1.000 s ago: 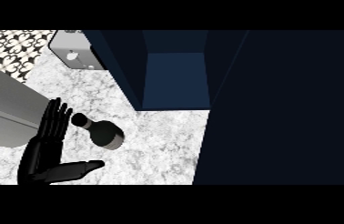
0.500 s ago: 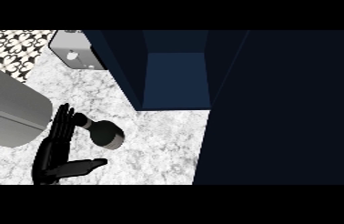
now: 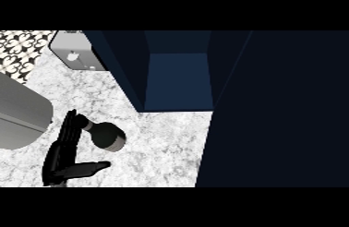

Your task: Pick up the wine, place it into the cabinet and close the cabinet

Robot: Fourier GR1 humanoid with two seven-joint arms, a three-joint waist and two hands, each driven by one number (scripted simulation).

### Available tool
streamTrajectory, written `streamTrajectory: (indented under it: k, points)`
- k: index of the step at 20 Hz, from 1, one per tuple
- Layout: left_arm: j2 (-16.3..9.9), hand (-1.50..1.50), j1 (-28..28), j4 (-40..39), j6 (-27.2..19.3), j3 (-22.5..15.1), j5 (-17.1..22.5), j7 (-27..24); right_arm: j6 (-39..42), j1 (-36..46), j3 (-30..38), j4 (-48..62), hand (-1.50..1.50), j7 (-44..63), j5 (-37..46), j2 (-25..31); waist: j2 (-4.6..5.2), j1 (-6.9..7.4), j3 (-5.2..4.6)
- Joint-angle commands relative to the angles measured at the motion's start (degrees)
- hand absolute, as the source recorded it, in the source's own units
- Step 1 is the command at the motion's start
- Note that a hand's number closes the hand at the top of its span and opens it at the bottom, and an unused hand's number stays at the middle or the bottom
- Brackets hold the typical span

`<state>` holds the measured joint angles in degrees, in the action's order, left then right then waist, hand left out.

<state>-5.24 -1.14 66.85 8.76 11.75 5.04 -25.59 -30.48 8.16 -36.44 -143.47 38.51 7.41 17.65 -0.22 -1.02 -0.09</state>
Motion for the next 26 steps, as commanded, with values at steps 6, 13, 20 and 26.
streamTrajectory:
  k: [6, 13, 20, 26]
  points:
    - [-0.03, -1.50, 4.96, -12.29, 6.85, 0.20, 2.57, -3.54, -2.14, -0.49, -3.87, -7.24, -1.50, 2.31, 8.66, 0.05, -0.02, 0.12, -0.02]
    - [-1.15, -1.50, 7.06, -18.53, 7.43, 1.20, 2.07, -7.36, -3.13, 0.92, -3.63, -8.49, -1.50, 5.71, 10.14, 1.96, -0.05, 0.12, -0.04]
    - [1.99, -1.50, 11.67, -24.89, 4.79, 2.17, 2.01, -14.06, -3.81, -3.21, -6.58, -9.58, -1.50, 1.89, 9.60, 3.77, -0.07, -0.26, -0.02]
    - [1.51, 1.50, 14.67, -24.55, 3.99, 1.76, 1.99, -13.21, -3.45, -4.45, -3.06, -10.87, -1.50, 0.47, 6.41, 6.49, -0.04, 0.10, 0.05]
